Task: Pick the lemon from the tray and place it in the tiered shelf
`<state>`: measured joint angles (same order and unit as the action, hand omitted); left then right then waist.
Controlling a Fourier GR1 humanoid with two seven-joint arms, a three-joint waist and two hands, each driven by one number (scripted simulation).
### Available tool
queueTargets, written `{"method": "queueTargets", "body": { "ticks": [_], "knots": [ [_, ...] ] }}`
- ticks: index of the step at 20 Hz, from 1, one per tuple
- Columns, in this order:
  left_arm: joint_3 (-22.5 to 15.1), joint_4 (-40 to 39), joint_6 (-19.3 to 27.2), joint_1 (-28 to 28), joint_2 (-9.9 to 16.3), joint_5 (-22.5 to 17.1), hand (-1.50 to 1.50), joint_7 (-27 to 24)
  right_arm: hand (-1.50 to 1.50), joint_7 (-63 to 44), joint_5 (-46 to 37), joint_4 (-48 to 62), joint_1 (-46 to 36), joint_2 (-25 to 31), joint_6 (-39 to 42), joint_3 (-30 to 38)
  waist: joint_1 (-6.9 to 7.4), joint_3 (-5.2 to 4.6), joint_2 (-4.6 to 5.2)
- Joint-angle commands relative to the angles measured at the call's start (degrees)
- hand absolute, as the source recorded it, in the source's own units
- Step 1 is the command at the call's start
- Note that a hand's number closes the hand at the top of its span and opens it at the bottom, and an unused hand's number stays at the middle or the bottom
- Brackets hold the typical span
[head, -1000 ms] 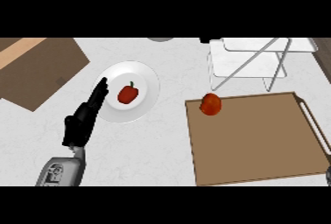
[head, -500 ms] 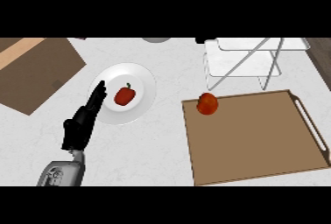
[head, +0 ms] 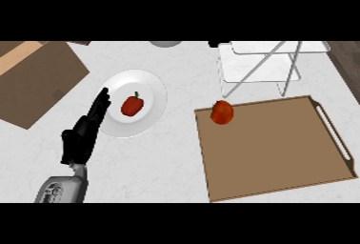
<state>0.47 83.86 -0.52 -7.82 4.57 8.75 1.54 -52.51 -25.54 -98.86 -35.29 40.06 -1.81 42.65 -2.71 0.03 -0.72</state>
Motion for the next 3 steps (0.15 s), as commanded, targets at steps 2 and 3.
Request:
{"method": "queueTargets", "body": {
  "ticks": [2,3],
  "knots": [
    [-0.06,2.0,-0.58,-2.23,0.3,-0.42,0.0,3.28,-1.5,0.71,12.11,-7.27,10.87,3.3,10.42,13.42,0.46,0.04,0.17],
    [0.59,0.42,-0.82,0.88,1.08,-0.26,0.0,-1.52,-1.5,3.15,15.29,-6.3,13.75,2.2,12.37,17.02,0.17,0.06,0.15]
  ]
}}
